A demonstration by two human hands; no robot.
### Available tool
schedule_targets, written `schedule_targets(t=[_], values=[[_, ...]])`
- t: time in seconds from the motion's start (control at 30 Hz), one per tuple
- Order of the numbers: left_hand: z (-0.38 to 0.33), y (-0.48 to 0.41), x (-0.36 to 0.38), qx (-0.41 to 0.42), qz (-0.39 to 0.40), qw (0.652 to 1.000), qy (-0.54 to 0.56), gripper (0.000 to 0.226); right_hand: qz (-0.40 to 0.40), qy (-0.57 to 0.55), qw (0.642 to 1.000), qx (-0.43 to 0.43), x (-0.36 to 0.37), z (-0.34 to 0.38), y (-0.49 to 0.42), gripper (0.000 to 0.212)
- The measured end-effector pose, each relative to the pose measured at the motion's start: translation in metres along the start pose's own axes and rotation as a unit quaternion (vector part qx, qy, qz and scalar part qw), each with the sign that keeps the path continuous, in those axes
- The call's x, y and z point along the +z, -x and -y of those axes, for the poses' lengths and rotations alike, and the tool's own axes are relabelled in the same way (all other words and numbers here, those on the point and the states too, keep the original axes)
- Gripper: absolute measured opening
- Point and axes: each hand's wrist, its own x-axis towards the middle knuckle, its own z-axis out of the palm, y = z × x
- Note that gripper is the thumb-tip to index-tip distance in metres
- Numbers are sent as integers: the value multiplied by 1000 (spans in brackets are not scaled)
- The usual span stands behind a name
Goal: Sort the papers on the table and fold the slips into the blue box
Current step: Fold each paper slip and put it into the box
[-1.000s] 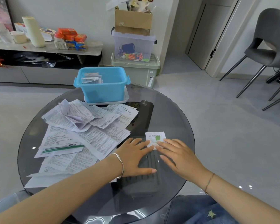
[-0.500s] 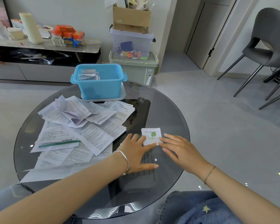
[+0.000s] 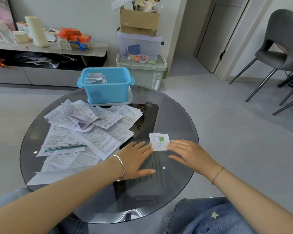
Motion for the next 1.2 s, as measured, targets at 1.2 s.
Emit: schedule_targets(t=[1.2], values=[[14,-2,12,56,-145,968,199,63,73,-196,974,81,4,21,-27,29]])
